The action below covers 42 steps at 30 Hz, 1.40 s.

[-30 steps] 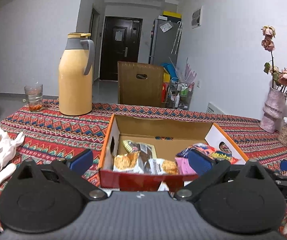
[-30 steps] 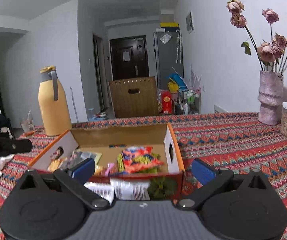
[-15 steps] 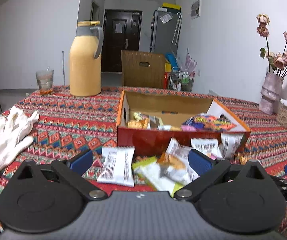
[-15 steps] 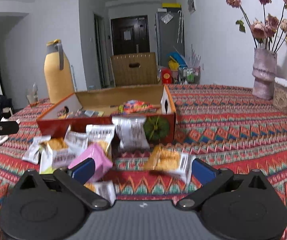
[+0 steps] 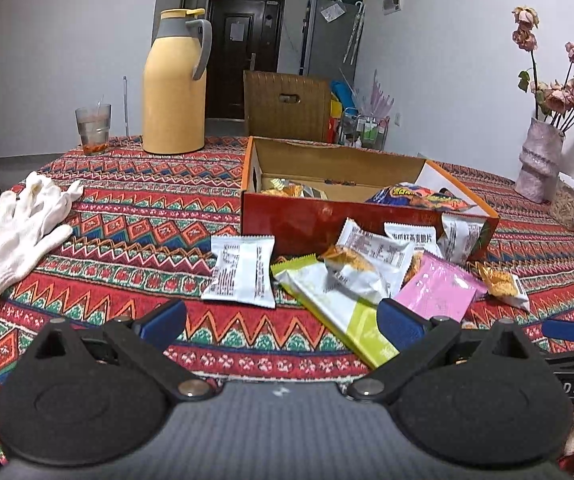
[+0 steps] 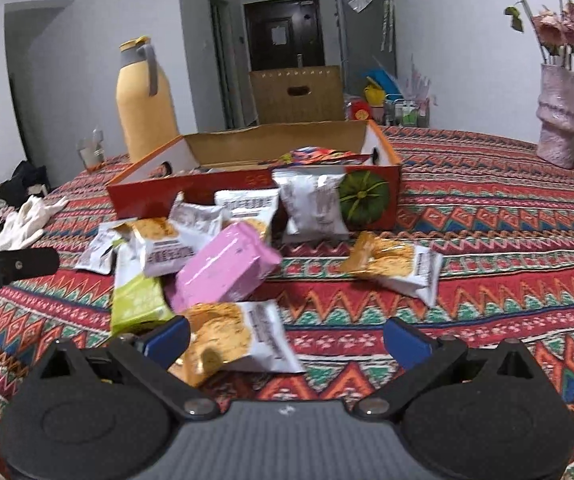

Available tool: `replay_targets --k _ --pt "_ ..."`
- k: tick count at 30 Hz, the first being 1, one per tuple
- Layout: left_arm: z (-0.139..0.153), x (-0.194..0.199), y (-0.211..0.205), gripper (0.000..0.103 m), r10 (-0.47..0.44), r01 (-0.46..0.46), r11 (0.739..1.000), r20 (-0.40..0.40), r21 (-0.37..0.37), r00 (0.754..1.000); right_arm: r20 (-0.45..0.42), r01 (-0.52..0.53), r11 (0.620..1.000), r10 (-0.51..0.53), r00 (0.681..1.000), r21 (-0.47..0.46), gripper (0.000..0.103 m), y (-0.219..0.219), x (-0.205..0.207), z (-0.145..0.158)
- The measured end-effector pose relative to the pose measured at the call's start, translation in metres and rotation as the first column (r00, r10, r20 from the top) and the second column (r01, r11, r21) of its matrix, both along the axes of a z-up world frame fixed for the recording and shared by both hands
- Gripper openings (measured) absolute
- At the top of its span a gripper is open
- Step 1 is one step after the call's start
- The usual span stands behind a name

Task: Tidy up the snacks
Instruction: 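Grasp the white packet with orange cookie picture using the right gripper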

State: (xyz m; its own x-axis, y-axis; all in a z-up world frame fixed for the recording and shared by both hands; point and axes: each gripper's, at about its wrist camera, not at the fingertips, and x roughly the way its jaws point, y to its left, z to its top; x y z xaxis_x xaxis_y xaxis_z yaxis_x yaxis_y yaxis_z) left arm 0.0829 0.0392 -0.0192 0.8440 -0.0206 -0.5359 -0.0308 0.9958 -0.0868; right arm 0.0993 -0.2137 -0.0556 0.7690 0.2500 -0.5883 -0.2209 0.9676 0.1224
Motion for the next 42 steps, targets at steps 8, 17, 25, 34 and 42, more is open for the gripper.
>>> replay_targets --k 8,17,25,34,42 --pt "-0.005 -0.002 0.003 0.103 -0.001 0.001 1.0 -0.021 0.002 1.0 -0.034 -0.03 0.999 0.029 0.999 -0.03 0.102 0.019 0.01 -0.006" --pt "-0.009 0.0 0.005 0.103 0.0 0.0 1.0 -0.042 -0.003 0.999 -0.082 -0.041 0.998 0.037 0.996 -0.054 0.084 0.033 0.025 -0.016" --pt "-0.014 0.002 0.006 0.103 -0.003 0.002 1.0 -0.059 -0.024 0.998 -0.063 -0.071 0.995 0.066 0.996 -0.077 0.067 0.038 0.021 -0.017" --pt "-0.015 0.0 0.005 0.103 0.001 -0.002 1.0 -0.063 -0.021 0.998 -0.037 -0.072 0.996 0.07 0.997 -0.056 0.053 0.035 0.014 -0.015" --pt "-0.014 -0.003 0.001 0.103 -0.001 0.001 1.0 -0.062 -0.013 0.998 0.02 -0.051 0.998 0.051 0.999 -0.028 0.051 0.023 0.001 -0.008"
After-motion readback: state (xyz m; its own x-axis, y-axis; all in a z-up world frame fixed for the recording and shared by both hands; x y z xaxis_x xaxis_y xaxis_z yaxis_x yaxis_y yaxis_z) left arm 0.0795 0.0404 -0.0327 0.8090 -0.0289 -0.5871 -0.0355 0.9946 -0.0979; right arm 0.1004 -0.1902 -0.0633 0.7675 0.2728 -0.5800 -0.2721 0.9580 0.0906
